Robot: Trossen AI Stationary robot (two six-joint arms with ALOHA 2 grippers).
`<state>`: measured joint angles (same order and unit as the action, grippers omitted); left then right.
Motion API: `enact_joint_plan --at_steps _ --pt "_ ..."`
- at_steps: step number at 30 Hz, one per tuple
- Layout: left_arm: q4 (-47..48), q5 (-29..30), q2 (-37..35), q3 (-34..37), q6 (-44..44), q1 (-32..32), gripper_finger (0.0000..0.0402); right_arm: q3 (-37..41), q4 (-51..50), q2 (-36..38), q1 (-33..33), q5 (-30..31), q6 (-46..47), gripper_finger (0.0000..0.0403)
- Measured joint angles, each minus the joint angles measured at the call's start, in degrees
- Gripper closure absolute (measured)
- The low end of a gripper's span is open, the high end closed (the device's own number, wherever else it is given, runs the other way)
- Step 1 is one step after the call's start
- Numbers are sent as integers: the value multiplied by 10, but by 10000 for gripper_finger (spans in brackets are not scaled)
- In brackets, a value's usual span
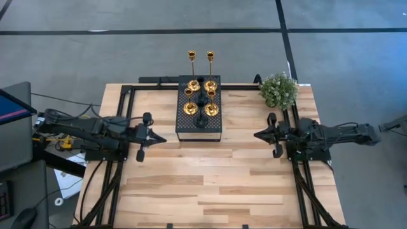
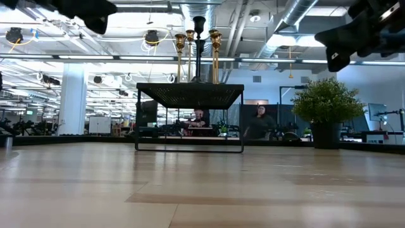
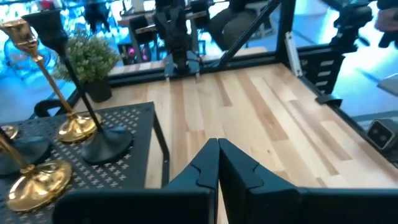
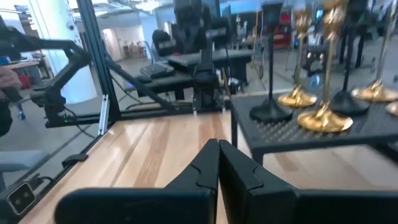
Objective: Pick & Place candle stick holders
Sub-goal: Return to Home Position
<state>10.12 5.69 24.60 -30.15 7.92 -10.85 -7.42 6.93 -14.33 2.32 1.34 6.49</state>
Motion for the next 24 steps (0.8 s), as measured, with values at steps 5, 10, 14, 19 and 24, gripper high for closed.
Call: enact_joint_plan --at_steps 5,10,14,19,24 --pt "-33 0 -54 51 0 -16 398 0 -57 73 -2 1 -22 403" --pt "-54 0 -93 76 0 -29 396 -7 -145 135 -2 2 -21 403" --pt "-61 0 -108 85 -5 -40 396 -27 -172 142 -2 6 -21 403" --pt "-63 0 -106 85 -4 -53 396 -29 -195 141 -2 37 -25 403" --pt "-63 0 -106 85 -4 -62 397 -15 -190 142 -1 45 -24 403"
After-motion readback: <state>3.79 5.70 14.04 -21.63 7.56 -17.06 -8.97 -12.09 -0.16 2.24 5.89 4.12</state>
